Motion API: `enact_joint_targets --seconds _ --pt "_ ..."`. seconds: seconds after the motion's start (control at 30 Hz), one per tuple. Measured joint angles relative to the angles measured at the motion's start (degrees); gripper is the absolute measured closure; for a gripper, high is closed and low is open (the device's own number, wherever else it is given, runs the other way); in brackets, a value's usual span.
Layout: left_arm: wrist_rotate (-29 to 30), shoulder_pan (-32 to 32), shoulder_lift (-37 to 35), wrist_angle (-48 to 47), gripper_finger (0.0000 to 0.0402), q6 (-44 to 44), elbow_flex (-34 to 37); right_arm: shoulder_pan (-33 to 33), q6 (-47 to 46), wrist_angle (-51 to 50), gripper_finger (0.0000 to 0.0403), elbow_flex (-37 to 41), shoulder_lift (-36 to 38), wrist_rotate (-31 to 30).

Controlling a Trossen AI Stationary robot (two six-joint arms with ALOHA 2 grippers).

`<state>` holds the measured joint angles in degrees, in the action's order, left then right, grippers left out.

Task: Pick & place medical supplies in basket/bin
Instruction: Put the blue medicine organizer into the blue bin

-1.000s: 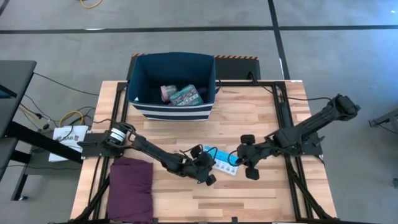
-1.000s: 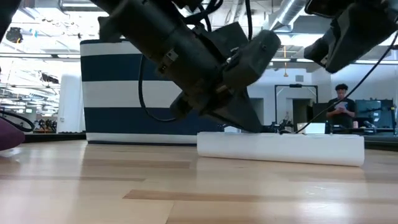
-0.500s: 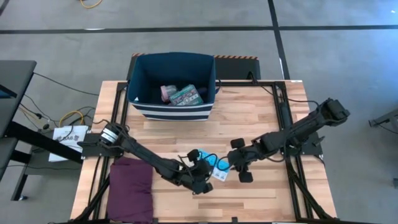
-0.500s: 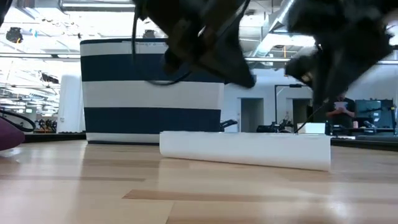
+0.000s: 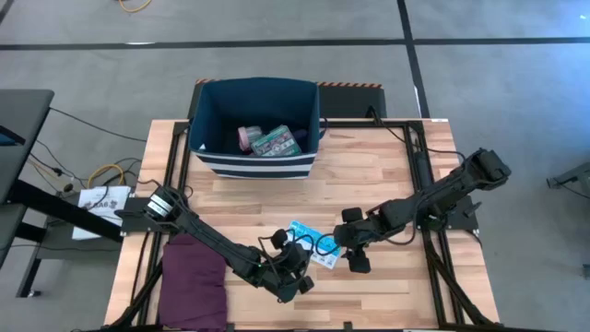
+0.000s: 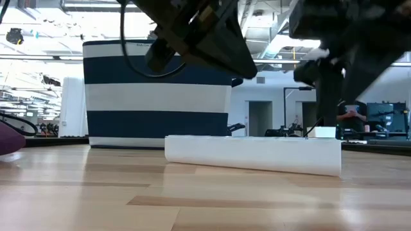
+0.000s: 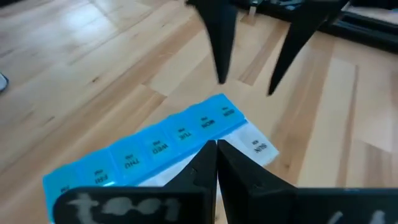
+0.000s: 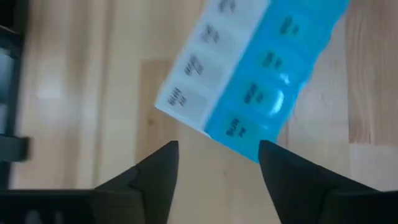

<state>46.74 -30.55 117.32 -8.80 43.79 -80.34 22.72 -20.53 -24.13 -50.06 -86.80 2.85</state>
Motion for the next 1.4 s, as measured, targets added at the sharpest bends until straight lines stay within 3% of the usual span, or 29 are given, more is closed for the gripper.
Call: enact_joint_targets --seconds 0.17,0.47,0.73,1.0,1.17,1.4 --pt "-0.23 -0.69 0.91 0.84 0.0401 2.03 -0.09 -1.25 0.39 -0.52 0.0163 0.00 -2.98 -0.07" --pt "-1.08 -0.23 7.30 3.32 0.0401 3.73 -0.01 -3.71 1.07 -2.92 0.0163 -0.95 -4.07 0.32" --pt "-3.64 0.79 8.04 -0.09 0.0402 7.88 -0.17 -5.66 1.03 -1.45 0.0163 -0.94 -1.83 7.73" --pt "-3.15 -0.28 8.22 -2.51 0.0401 9.68 -0.19 -9.29 1.01 0.81 0.0163 -0.98 -2.50 8.06" --pt "-5.88 -0.32 8.62 -6.19 0.0401 10.96 0.07 -12.17 0.02 1.10 0.0163 -0.94 -1.53 8.03" --pt "-3.36 -0.94 8.57 -6.13 0.0401 12.90 0.03 -17.39 0.02 0.93 0.0163 -0.94 -1.52 8.24"
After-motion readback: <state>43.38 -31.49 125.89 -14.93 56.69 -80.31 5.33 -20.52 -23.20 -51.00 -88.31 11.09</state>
